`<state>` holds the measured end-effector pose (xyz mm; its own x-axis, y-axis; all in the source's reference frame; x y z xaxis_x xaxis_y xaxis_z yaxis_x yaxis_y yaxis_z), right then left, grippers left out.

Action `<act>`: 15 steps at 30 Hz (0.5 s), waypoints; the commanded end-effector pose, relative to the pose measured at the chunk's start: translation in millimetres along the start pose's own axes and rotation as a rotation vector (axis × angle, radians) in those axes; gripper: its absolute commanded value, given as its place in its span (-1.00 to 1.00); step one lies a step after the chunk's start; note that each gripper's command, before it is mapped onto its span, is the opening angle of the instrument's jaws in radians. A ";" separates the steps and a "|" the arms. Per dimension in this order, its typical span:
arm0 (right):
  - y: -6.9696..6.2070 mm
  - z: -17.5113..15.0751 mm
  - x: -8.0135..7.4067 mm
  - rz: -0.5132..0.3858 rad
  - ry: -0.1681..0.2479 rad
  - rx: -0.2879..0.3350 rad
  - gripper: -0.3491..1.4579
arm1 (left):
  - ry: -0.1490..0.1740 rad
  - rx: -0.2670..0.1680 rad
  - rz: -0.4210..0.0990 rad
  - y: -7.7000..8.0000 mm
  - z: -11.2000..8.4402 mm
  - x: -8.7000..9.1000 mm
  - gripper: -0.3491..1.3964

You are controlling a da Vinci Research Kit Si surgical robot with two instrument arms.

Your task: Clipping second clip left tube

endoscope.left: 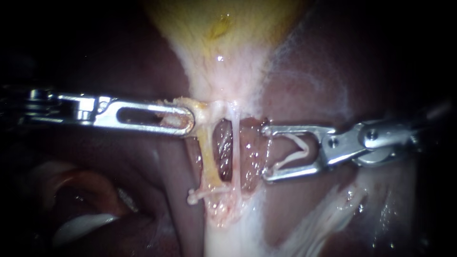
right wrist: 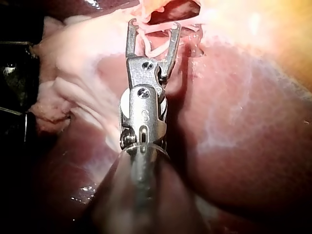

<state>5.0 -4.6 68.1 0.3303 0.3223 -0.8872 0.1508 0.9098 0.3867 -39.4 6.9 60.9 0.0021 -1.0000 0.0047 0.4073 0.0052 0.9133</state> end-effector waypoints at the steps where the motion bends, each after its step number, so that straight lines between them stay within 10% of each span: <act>1: -0.1 0.6 -0.3 0.005 0.000 0.004 -0.06 | 0.000 -0.001 0.000 0.0 0.0 0.0 -1.00; 15: 0.2 8.3 -1.6 0.039 0.002 0.035 -0.06 | -0.003 -0.003 -0.001 -0.6 0.3 0.2 -1.00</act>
<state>12.6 -7.1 71.8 0.3343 0.3599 -0.8711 0.1740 0.8848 0.4323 -39.9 6.7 60.5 -0.0013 -1.0000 0.0046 0.4095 0.0037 0.9123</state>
